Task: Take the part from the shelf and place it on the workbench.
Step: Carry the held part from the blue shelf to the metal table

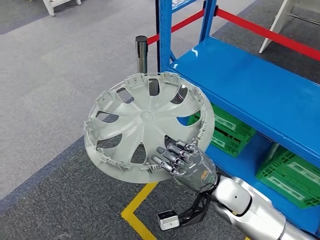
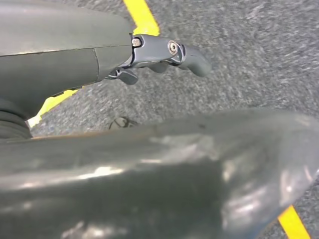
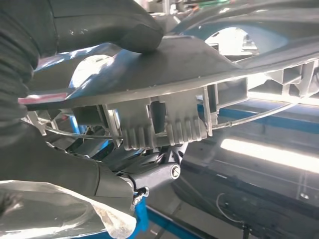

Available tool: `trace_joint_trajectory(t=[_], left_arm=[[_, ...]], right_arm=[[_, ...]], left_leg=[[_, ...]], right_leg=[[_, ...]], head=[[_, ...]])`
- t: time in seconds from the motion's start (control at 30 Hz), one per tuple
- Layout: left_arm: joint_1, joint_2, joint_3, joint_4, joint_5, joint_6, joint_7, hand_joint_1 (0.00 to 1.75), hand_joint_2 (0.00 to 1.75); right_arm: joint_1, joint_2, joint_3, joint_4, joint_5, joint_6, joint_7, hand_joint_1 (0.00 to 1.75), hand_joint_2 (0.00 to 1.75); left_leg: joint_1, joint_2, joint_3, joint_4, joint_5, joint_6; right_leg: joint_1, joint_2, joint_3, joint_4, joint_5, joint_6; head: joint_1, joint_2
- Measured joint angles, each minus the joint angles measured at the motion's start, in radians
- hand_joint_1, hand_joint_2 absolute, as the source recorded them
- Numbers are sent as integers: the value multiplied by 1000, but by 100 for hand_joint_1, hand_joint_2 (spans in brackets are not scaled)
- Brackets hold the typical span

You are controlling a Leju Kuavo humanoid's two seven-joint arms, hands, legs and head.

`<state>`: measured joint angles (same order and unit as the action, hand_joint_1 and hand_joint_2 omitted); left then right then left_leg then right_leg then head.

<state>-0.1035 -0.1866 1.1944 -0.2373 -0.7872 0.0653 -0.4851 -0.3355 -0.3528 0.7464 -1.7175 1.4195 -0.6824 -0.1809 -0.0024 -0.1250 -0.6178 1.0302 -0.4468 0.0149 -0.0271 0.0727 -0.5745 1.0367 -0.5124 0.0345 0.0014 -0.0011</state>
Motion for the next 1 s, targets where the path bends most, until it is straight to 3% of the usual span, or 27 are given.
trace_joint_trajectory(t=[0.07, 0.13, 0.2, 0.27, 0.3, 0.33, 0.37, 0.43, 0.5, 0.57, 0.63, 0.7, 0.77, 0.8, 0.83, 0.87, 0.93, 1.0], left_arm=[[6, 3, 0, 0, 3, 0, -2, 0, 0], [10, 4, 0, 0, 8, 0, -3, 0, 0], [9, 4, 0, 0, 14, 0, -3, 0, 0], [10, 4, 0, 0, 15, 2, 2, 0, 0], [12, 4, 0, 0, 14, 5, 6, 0, 0], [15, 4, 0, 0, 13, 6, 11, 0, 0], [17, 4, 0, 0, 11, 8, 15, 0, 0], [19, 4, 0, 0, 10, 9, 18, 0, 0], [17, 4, 0, 0, 11, 8, 17, 0, 0], [21, 4, 0, 0, 12, 6, 15, 0, 0], [25, 5, 1, 0, 15, 6, 12, 0, 0], [24, 5, 1, 0, 20, 5, 6, 0, 0], [20, 4, 3, 0, 24, 3, 1, 0, 0], [20, 4, 4, 0, 28, 2, -1, 0, 0], [20, 4, 6, 0, 30, 2, -1, 0, 0], [20, 4, 8, 0, 33, 2, -1, 0, 0], [20, 4, 12, 0, 35, 4, -1, 0, 0], [22, 4, 14, 0, 36, 8, 1, 0, 0]], right_arm=[[-6, 4, 1, -1, -6, 0, -7, 175, 175], [-11, 10, 1, -1, -12, 0, -14, 175, 175], [-15, 15, 2, -1, -11, 0, -18, 175, 175], [-19, 17, 6, 3, -4, 0, -17, 175, 175], [-21, 17, 9, 6, 0, 0, -14, 175, 175], [-23, 17, 12, 8, 1, 0, -11, 175, 175], [-25, 17, 15, 10, -1, 0, -9, 175, 175], [-26, 18, 17, 10, -9, 0, -6, 175, 175], [-26, 19, 17, 10, -14, 0, -3, 175, 175], [-26, 22, 17, 10, -14, 0, -2, 175, 175], [-27, 27, 17, 10, -16, 0, -8, 175, 175], [-28, 28, 17, 11, -24, 0, -21, 175, 175], [-28, 30, 17, 13, -33, 0, -36, 175, 175], [-29, 32, 17, 16, -36, 0, -43, 175, 175], [-29, 34, 18, 18, -39, 0, -48, 175, 175], [-30, 37, 18, 20, -41, 0, -52, 175, 175], [-36, 43, 19, 25, -47, 0, -57, 175, 175], [-45, 49, 22, 30, -52, 0, -61, 175, 175]], left_leg=[[3, -15, -7, 2, 3, -10], [0, 25, -24, 38, -21, -20], [1, 90, -74, 149, -78, -31], [6, 114, -128, 265, -121, -37], [7, 117, -135, 281, -118, -38], [8, 120, -122, 256, -95, -37], [7, 128, -91, 197, -60, -34], [-4, 169, -24, 62, -10, -23], [-16, 193, 0, 6, -3, -13], [-17, 173, -1, -2, -2, -3], [-12, 151, 2, -14, 5, 8], [-7, 128, 5, -20, 9, 16], [-7, 101, 5, -19, 9, 20], [-7, 85, 5, -19, 9, 20], [-6, 69, 6, -17, 8, 20], [-4, 53, 6, -14, 7, 18], [-1, 24, 2, -2, 1, 9], [2, 0, -8, 8, -1, -3]], right_leg=[[0, -19, 3, -3, 2, -7], [-2, -43, 8, -7, 3, -18], [1, -73, 13, -9, 0, -28], [5, -103, 16, -9, -3, -32], [6, -116, 18, -9, -5, -33], [7, -129, 20, -9, -7, -32], [8, -142, 24, -9, -10, -32], [11, -166, 31, -9, -17, -27], [15, -188, 34, -10, -21, -19], [16, -206, 37, -15, -25, -9], [12, -169, 28, 6, -45, -1], [8, -102, -22, 106, -96, 1], [8, -76, -96, 240, -139, 4], [8, -74, -118, 270, -136, 5], [7, -73, -123, 260, -112, 7], [6, -69, -107, 211, -73, 7], [-2, -32, -54, 78, -6, 10], [-4, -1, -22, 16, 8, 7]], head=[[0, 0], [-9, 0], [-18, 0], [-19, 0], [-19, 0], [-19, 0], [-19, 0], [-19, 0], [-19, 0], [-19, 0], [-18, 0], [-13, 0], [-9, 0], [-9, 0], [-9, 0], [-9, 0], [-9, 0], [-9, 0]])
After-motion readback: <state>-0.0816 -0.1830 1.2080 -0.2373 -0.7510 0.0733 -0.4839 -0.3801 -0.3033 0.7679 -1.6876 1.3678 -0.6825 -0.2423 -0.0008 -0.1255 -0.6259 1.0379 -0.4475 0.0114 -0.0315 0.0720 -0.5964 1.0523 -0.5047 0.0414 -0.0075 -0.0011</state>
